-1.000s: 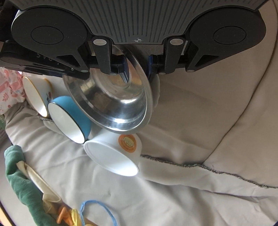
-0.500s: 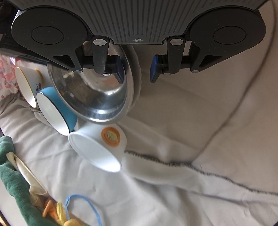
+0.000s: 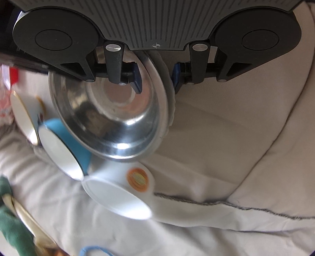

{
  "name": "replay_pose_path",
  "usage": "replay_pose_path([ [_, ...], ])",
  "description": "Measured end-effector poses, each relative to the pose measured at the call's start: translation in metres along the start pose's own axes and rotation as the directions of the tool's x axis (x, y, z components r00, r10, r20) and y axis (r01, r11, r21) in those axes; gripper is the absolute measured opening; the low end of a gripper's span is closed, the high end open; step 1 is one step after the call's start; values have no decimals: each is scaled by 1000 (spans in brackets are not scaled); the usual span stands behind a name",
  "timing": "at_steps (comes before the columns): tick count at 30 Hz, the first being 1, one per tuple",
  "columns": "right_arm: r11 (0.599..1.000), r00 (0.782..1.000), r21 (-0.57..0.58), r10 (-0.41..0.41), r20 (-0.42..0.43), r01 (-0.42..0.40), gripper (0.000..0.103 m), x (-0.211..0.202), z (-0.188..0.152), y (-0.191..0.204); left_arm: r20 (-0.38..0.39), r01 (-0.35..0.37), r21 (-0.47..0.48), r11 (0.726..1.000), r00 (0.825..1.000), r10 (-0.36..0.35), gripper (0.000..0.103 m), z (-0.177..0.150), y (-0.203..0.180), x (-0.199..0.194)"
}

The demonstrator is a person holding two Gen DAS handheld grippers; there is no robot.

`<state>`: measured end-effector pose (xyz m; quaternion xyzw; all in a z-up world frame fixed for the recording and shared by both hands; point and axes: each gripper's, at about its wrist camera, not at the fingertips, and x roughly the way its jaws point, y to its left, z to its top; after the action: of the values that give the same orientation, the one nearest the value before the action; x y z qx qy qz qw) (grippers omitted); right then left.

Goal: Organize plates and bowls
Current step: 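Lift the steel bowl and set it onto the floral plate with both grippers, then open both grippers and withdraw from the steel bowl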

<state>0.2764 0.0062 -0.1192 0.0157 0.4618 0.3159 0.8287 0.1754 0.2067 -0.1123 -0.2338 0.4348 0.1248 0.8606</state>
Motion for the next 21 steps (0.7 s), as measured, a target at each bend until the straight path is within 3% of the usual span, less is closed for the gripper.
replay_pose_path([
  [8,999,1000,40,20,24,-21,50,-26,-18,-37,-51,6,58,998,999,-3,35,-19,-34,-5],
  [11,1000,996,-3,-20,90,21,50,-39,-19,-41,-66,-19,47,999,998,22,35,-17,-35,-6],
  [13,997,986,-44,-48,160,56,52,-58,-19,-46,-33,-50,55,997,998,52,29,-12,-37,-15],
  [15,991,963,-68,-93,254,114,73,-85,-19,-57,50,-101,73,992,994,98,30,-5,-40,-31],
  [17,973,923,-48,-197,330,225,85,-104,-18,-73,149,-146,60,987,979,136,29,3,-46,-48],
  [18,952,895,-13,-283,345,306,86,-109,-17,-85,197,-158,48,986,970,146,29,7,-51,-54],
  [19,930,869,19,-351,348,368,86,-112,-13,-97,234,-147,44,988,963,133,29,12,-59,-59],
  [21,893,832,76,-441,336,443,86,-114,-5,-121,238,-36,61,997,971,21,29,23,-81,-57],
])
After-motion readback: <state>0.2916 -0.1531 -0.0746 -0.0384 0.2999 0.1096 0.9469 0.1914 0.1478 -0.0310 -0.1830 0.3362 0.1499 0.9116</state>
